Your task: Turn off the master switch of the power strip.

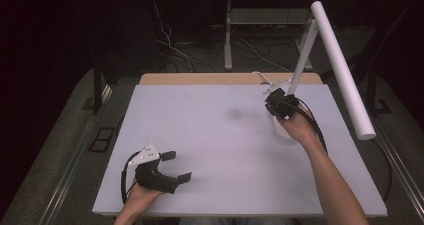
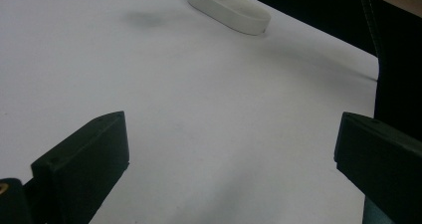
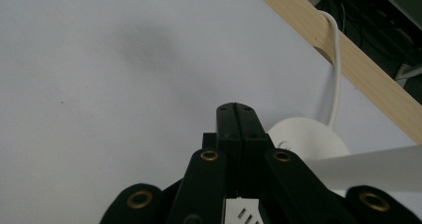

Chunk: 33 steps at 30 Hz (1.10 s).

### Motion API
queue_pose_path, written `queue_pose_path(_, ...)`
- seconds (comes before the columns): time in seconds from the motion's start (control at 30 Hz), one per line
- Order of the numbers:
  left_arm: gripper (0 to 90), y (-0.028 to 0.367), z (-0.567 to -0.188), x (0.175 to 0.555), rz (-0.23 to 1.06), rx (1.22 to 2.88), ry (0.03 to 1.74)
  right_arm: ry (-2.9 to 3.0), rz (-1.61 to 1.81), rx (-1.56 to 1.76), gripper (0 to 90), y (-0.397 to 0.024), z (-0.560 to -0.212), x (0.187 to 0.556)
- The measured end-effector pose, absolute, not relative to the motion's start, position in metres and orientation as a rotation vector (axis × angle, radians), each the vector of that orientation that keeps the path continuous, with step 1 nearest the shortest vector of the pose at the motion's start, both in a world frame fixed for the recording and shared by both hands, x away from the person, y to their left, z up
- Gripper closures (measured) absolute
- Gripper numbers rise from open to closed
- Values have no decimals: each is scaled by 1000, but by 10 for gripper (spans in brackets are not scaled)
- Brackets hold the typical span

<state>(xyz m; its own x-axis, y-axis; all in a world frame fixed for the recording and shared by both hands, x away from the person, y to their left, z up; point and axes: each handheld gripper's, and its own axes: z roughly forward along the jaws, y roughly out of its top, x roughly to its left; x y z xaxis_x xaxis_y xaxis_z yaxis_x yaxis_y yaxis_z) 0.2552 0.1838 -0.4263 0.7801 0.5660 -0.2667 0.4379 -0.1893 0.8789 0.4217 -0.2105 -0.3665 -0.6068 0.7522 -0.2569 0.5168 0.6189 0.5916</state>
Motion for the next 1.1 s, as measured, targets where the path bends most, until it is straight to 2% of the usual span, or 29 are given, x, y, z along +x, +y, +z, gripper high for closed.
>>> queue_pose_path(0.63, 0, 183, -427, 256, 133, 1818, 776, 2321, 822, 1012, 892, -233, -343, 370)
queue_pose_path(1.1, 0, 183, -427, 256, 134, 1816, 777, 2305, 955, 1054, 890, -249, -340, 339)
